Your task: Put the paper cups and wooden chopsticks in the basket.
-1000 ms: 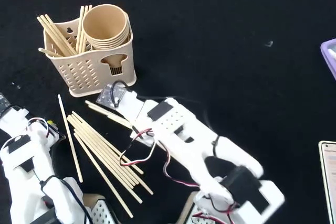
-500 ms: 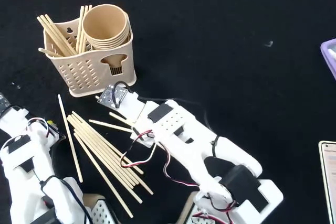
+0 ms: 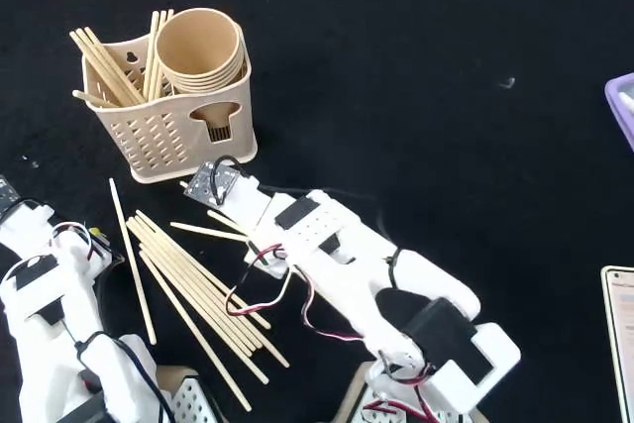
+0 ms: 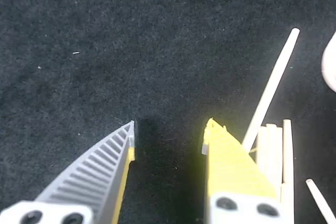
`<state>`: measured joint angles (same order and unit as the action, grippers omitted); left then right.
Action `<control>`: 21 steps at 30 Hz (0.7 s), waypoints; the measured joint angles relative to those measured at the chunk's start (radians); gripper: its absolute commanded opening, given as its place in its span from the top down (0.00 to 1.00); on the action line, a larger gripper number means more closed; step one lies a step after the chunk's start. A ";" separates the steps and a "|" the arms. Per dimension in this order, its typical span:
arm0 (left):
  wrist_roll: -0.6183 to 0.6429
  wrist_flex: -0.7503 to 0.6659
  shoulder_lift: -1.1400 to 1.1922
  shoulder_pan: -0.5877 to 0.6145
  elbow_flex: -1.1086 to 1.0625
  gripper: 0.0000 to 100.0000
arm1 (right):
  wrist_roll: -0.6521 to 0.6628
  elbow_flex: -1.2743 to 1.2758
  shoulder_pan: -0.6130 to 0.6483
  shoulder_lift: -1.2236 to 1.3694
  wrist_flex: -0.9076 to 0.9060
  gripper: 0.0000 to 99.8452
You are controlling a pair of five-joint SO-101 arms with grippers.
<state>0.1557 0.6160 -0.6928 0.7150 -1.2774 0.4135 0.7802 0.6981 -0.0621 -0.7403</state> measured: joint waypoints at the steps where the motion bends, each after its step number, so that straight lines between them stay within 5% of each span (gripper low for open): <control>1: 0.000 0.000 0.000 0.000 0.000 0.78 | 0.000 0.000 0.000 0.002 0.000 0.85; 5: 0.000 0.000 0.000 0.000 0.000 0.78 | 0.000 0.000 0.029 -0.006 -0.026 1.00; 18: 0.000 0.000 0.000 0.000 0.000 0.78 | 0.000 0.077 0.086 -0.186 0.014 0.99; 21: 0.000 0.000 0.000 0.000 0.000 0.78 | 0.000 0.100 0.095 -0.187 0.026 0.91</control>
<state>0.1557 0.6160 -0.6928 0.7150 -1.2774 0.4135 0.8800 0.7933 -0.2493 -0.7142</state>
